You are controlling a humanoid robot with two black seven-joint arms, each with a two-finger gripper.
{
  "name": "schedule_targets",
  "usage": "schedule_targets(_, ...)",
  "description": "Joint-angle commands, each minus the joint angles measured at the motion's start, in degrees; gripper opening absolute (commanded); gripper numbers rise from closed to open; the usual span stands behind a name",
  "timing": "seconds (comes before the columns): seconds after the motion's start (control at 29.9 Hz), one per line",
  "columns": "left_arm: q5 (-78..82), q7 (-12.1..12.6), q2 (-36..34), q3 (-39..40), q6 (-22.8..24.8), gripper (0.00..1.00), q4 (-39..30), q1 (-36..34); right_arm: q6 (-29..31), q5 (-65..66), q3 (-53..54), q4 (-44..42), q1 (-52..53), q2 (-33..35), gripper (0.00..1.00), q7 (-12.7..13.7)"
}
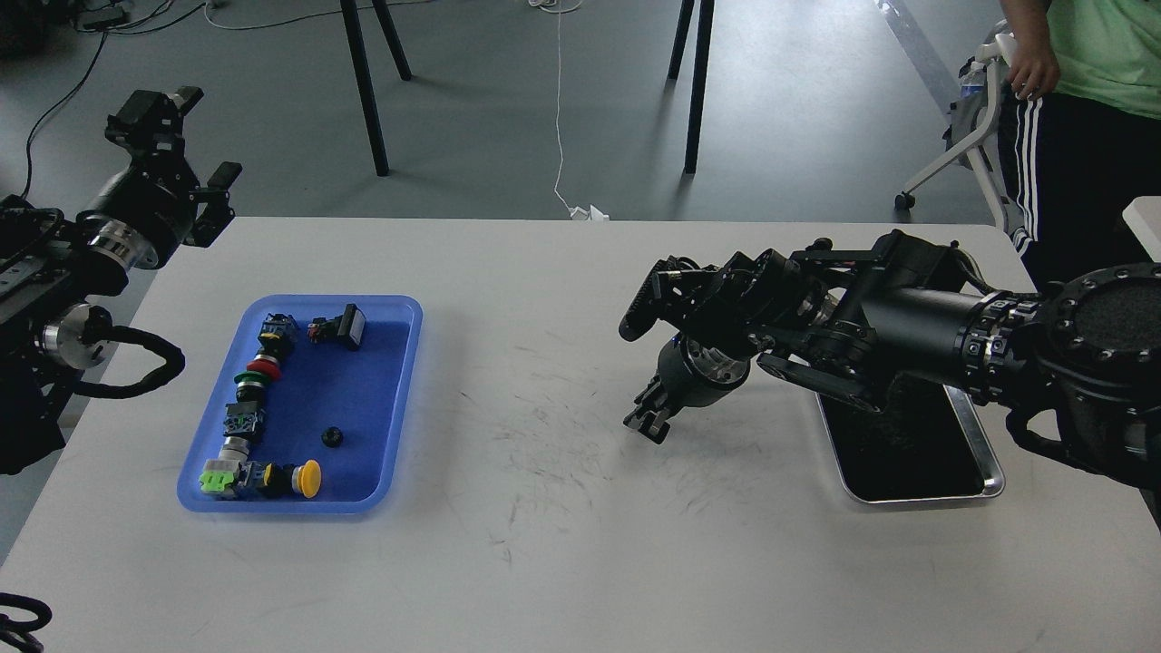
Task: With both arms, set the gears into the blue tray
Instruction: 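Close the right hand fingers around the black gear, then lift the gear with the right hand toward the metal tray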
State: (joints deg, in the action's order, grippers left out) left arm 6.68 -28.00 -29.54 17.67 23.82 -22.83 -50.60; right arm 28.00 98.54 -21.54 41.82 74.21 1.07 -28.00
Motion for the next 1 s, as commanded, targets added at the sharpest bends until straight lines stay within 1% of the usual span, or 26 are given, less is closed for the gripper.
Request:
schedule_targets(0.0,0.0,0.0,-0.1,0.0,0.0,0.98,0.1,0.1,0.0,0.0,0.0,0.0,-0.1,0.0,0.29,0.0)
schedule_targets(0.27,0.0,0.0,0.0,0.0,-0.1,0.98,0.1,0.2,0.0,-0.3,0.0,0.6,0.1,0.2,0.3,0.0)
schedule_targets(0.33,0.0,0.0,0.0,0.0,-0.1,0.98,0.1,0.2,0.0,-0.3,0.0,0.7,0.1,0.2,0.32,0.0)
schedule_targets(0.4,0.0,0.0,0.0,0.0,-0.1,0.98,0.1,0.2,0.0,-0.4,0.0,0.7,0.2,0.2,0.33,0.0)
schedule_targets(0.47,0.0,0.0,0.0,0.0,-0.1,0.98,0.1,0.2,0.0,-0.4,0.0,0.8,0.3,0.2,0.36,0.0)
schedule_targets(0.54,0.0,0.0,0.0,0.0,-0.1,0.98,0.1,0.2,0.0,-0.5,0.0,0.7,0.3,0.2,0.37,0.0)
schedule_targets(0.6,0.0,0.0,-0.1,0.0,-0.1,0.98,0.1,0.2,0.0,-0.5,0.0,0.8,0.3,0.2,0.4,0.0)
schedule_targets(0.97,0.0,0.0,-0.1,0.0,-0.1,0.98,0.1,0.7,0.0,-0.5,0.0,1.4,0.3,0.3,0.41,0.0)
